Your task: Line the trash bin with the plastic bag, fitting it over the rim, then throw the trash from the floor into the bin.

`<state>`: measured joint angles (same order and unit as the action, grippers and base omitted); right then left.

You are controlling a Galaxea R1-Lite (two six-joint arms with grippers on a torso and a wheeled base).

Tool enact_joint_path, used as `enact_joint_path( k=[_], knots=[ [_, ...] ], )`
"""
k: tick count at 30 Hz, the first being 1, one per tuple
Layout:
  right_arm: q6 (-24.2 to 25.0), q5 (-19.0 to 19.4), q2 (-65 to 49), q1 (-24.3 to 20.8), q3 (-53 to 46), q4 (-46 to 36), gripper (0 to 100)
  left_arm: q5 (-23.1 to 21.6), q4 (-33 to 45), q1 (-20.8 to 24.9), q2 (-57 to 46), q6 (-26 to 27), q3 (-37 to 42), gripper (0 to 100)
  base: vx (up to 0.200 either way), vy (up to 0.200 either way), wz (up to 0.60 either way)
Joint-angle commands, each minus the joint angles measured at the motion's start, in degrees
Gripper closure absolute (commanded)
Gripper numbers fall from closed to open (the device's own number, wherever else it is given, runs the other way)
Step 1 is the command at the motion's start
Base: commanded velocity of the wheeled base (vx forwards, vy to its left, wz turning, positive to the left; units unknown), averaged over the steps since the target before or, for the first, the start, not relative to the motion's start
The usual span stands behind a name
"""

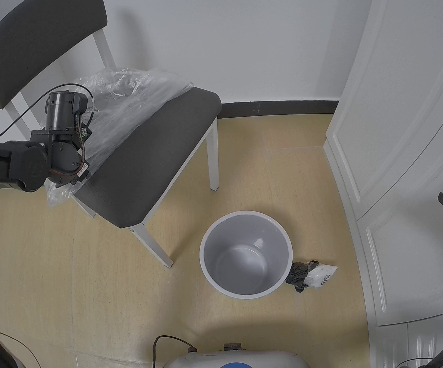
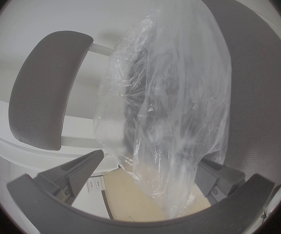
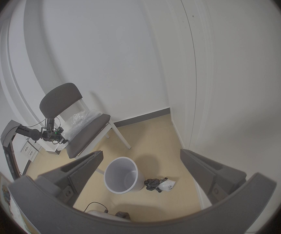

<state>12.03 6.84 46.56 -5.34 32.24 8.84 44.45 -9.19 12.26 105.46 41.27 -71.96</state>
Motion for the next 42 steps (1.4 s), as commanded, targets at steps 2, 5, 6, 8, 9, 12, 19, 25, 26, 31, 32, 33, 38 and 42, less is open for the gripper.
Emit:
enact_joint_path(
  k=[2, 5, 6, 8, 9, 12, 19, 25, 26, 31, 32, 33, 38, 42],
  knots=[
    [0.01, 0.02, 0.03, -0.02, 0.01, 0.04, 0, 0.03, -0.04, -0.13, 0.1, -0.04, -0.11, 0, 0.0, 0.0, 0.0],
    [0.01, 0.02, 0.03, -0.02, 0.01, 0.04, 0, 0.03, -0.04, -0.05, 0.27, -0.04, -0.11, 100, 0.0, 0.0, 0.0],
    [0.01, 0.02, 0.03, -0.02, 0.01, 0.04, 0, 0.03, -0.21, -0.05, 0.36, -0.04, -0.11, 100, 0.0, 0.0, 0.0],
    [0.01, 0.02, 0.03, -0.02, 0.01, 0.04, 0, 0.03, -0.39, -0.05, 0.45, -0.04, -0.11, 100, 0.0, 0.0, 0.0],
    [0.01, 0.02, 0.11, -0.02, -0.08, 0.04, 0, 0.03, -0.39, -0.05, 0.45, -0.13, -0.02, 100, 0.0, 0.0, 0.0],
    [0.1, 0.02, 0.64, -0.11, -0.08, 0.04, 0, 0.03, -1.09, 0.22, -0.26, -0.13, 0.42, 100, 0.0, 0.0, 0.0],
    [3.17, -0.42, 3.45, -4.33, 0.01, 2.85, 0, 0.03, -1.18, 0.83, -1.22, -0.22, 0.59, 100, 0.0, 0.0, 0.0],
    [12.93, -6.14, 7.94, -15.58, -0.16, 10.15, 0, -0.15, -2.5, 4.08, -4.39, -1.1, -0.2, 100, 0.0, 0.0, 0.0],
    [13.54, -7.63, 8.73, -17.16, -0.25, 10.76, 0, -0.15, -3.2, 4.7, -4.91, -1.1, -0.29, 100, 0.0, 0.0, 0.0],
    [14.25, -10.44, 11.36, -22.87, -3.86, 15.24, 0, -0.41, -8.74, 9.18, -7.2, -1.1, -1.69, 100, 0.0, 0.0, 0.0],
    [14.16, -10.53, 11.89, -23.66, -4.56, 16.3, 0, -0.41, -9.88, 10.24, -7.46, -1.27, -2.31, 100, 0.0, 0.0, 0.0],
    [14.16, -10.62, 12.24, -24.28, -5.09, 16.91, 0, -0.41, -10.58, 10.94, -7.64, -1.36, -2.83, 100, 0.0, 0.0, 0.0],
    [14.42, -10.88, 14.97, -26.39, -7.2, 19.81, 0, -0.59, -11.2, 14.46, -9.66, -1.63, -4.94, 100, 0.0, 0.0, 0.0],
    [14.42, -10.88, 17.16, -27.44, -8.87, 23.07, 0, -0.85, -11.29, 17.71, -10.8, -2.24, -5.12, 100, 0.0, 0.0, 0.0]
  ],
)
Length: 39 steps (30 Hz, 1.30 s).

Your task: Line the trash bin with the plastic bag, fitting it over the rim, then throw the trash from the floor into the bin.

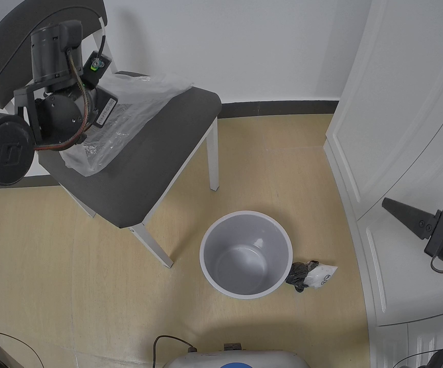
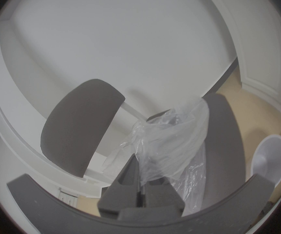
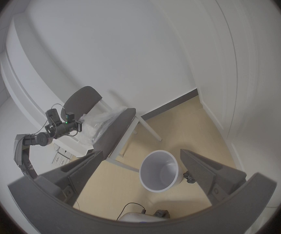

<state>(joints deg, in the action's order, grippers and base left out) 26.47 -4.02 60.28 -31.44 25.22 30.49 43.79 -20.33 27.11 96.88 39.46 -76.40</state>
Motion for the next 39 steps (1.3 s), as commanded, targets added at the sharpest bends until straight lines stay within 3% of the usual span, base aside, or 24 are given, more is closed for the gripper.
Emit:
enact_joint_path(
  k=[1, 5, 13, 25, 31, 39],
  knots=[
    [-0.1, -0.02, 4.05, -1.52, -2.46, 2.56, 0, -0.72, -0.23, 3.91, -2.13, -1.05, -0.95, 100, 0.0, 0.0, 0.0],
    [-0.27, -0.02, 5.72, -1.7, -4.57, 6.86, 0, -3.01, -0.23, 7.78, -2.22, -2.55, -2.35, 100, 0.0, 0.0, 0.0],
    [-0.54, -0.02, 8.36, -3.54, -7.29, 11.79, 0, -3.01, 0.65, 13.58, -1.96, -2.72, -7.89, 100, 0.0, 0.0, 0.0],
    [-0.8, -0.02, 8.27, -5.12, -8.52, 11.7, 0, -3.01, 7.5, 17.45, -0.99, -2.99, -16.5, 100, 0.0, 0.0, 0.0],
    [0.34, 0.24, 9.59, -6.62, -8.7, 11.7, 0, -2.92, 7.68, 18.24, 1.21, -2.99, -19.93, 100, 0.0, 0.0, 0.0],
    [6.93, -0.2, 15.39, -11.63, -8.61, 14.86, 0, -2.92, 10.31, 20.35, 3.49, -2.99, -25.38, 100, 0.0, 0.0, 0.0]
  ],
)
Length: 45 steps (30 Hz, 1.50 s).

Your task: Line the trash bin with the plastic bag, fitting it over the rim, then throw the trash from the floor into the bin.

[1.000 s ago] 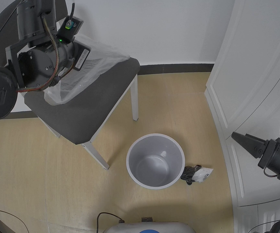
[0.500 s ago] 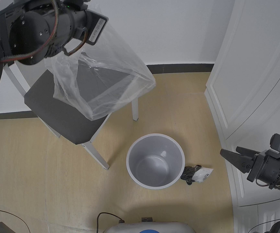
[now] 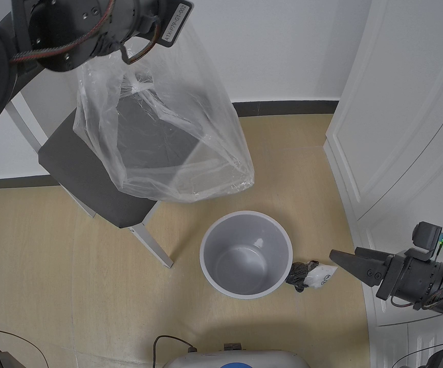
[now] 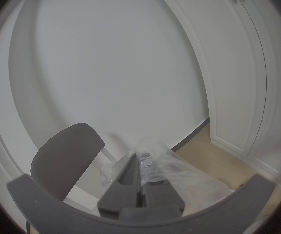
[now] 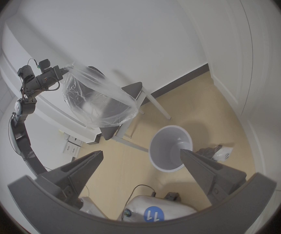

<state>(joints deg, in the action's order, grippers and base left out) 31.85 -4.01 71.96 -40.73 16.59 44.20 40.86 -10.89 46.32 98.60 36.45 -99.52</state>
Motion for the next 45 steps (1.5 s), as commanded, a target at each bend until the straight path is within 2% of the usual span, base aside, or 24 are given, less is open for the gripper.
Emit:
enact_joint_path(
  k=[1, 2, 7, 8, 11, 13, 18, 22, 26, 30, 33, 39, 45],
  knots=[
    [2.42, -0.3, 4.42, -3.13, -0.07, 1.32, 0, 0.01, 0.95, 1.49, 1.95, 0.02, -2.69, 100, 0.0, 0.0, 0.0],
    [2.95, -0.38, 4.59, -3.57, -0.07, 1.5, 0, 0.01, 0.95, 1.58, 2.04, 0.02, -2.87, 100, 0.0, 0.0, 0.0],
    [9.28, -2.41, 6.96, -11.39, 1.16, 1.5, 0, 0.09, 0.95, 2.46, 3.18, -0.06, -3.84, 100, 0.0, 0.0, 0.0],
    [9.28, -2.41, 6.96, -11.39, 1.16, 1.5, 0, 0.09, 0.95, 2.46, 3.18, -0.06, -3.84, 100, 0.0, 0.0, 0.0],
    [12.53, -5.39, 12.33, -16.14, 4.24, 1.5, 0, 0.09, 0.87, 3.42, 3.71, -0.06, -3.92, 100, 0.0, 0.0, 0.0],
    [14.02, -7.77, 15.58, -17.45, 6.88, 1.5, 0, 0.18, 0.87, 4.04, 3.71, -0.06, -3.92, 100, 0.0, 0.0, 0.0],
    [19.83, -11.11, 21.29, -16.93, 15.05, 1.15, 0, 0.18, 0.69, 4.56, 3.44, -0.06, -4.01, 100, 0.0, 0.0, 0.0],
    [21.85, -12.25, 25.69, -15.78, 18.21, 1.24, 0, 0.18, 0.6, 4.83, 3.09, 0.02, -4.1, 100, 0.0, 0.0, 0.0],
    [27.91, -13.04, 31.66, -11.65, 22.17, 1.5, 0, 0.45, 0.95, 6.85, 3.0, 0.2, -5.77, 100, 0.0, 0.0, 0.0],
    [31.34, -13.48, 35.53, -9.54, 25.51, 1.32, 0, 0.71, 1.22, 8.26, 3.27, 0.64, -7.97, 100, 0.0, 0.0, 0.0],
    [34.06, -15.85, 36.58, -8.31, 27.53, 1.32, 0, 0.71, 1.31, 8.43, 3.09, 0.64, -8.23, 100, 0.0, 0.0, 0.0],
    [35.82, -19.1, 34.56, -6.47, 30.34, 1.5, 0, 0.71, 1.22, 8.52, 2.48, 0.55, -8.14, 100, 0.0, 0.0, 0.0],
    [37.58, -19.1, 31.66, -6.38, 29.99, 2.99, 0, 0.71, 1.13, 8.52, 0.98, 0.38, -6.74, 100, 0.0, 0.0, 0.0]
  ],
)
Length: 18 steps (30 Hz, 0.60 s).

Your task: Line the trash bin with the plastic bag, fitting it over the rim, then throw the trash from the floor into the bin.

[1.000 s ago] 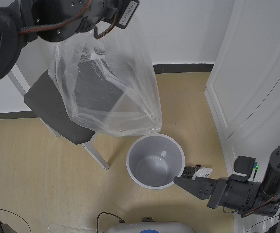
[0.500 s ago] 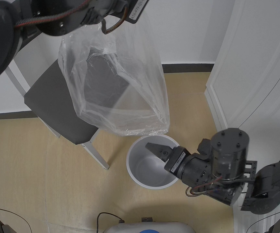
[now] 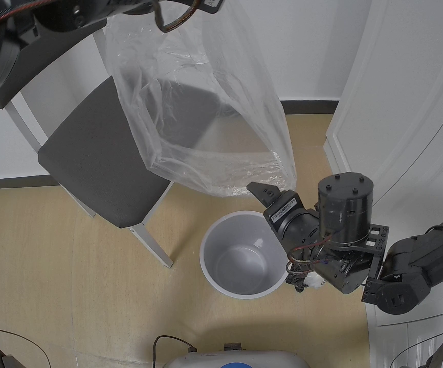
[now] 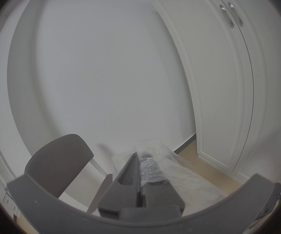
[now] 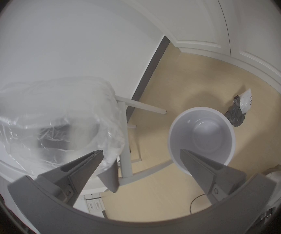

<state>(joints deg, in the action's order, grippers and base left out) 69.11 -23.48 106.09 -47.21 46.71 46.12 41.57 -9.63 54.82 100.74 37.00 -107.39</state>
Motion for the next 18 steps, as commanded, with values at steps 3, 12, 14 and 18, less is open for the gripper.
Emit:
enact_joint_path(
  k=[3, 12, 14, 18],
  knots=[
    [0.33, 0.36, -2.82, -0.16, -0.22, 1.7, 0, 0.0, -0.13, 0.02, -1.87, -0.26, 2.09, 100, 0.0, 0.0, 0.0],
    [0.33, 0.63, 0.96, 0.63, -0.31, 5.65, 0, 0.0, -0.04, 1.43, -2.39, -0.17, 2.36, 100, 0.0, 0.0, 0.0],
    [0.24, 0.72, 1.13, 0.72, -0.31, 5.91, 0, 0.0, -0.04, 1.43, -2.39, -0.17, 2.36, 100, 0.0, 0.0, 0.0],
    [0.24, 1.68, 2.45, 1.86, -0.31, 7.14, 0, 0.0, -0.13, 1.87, -2.39, -0.26, 2.45, 100, 0.0, 0.0, 0.0]
  ],
)
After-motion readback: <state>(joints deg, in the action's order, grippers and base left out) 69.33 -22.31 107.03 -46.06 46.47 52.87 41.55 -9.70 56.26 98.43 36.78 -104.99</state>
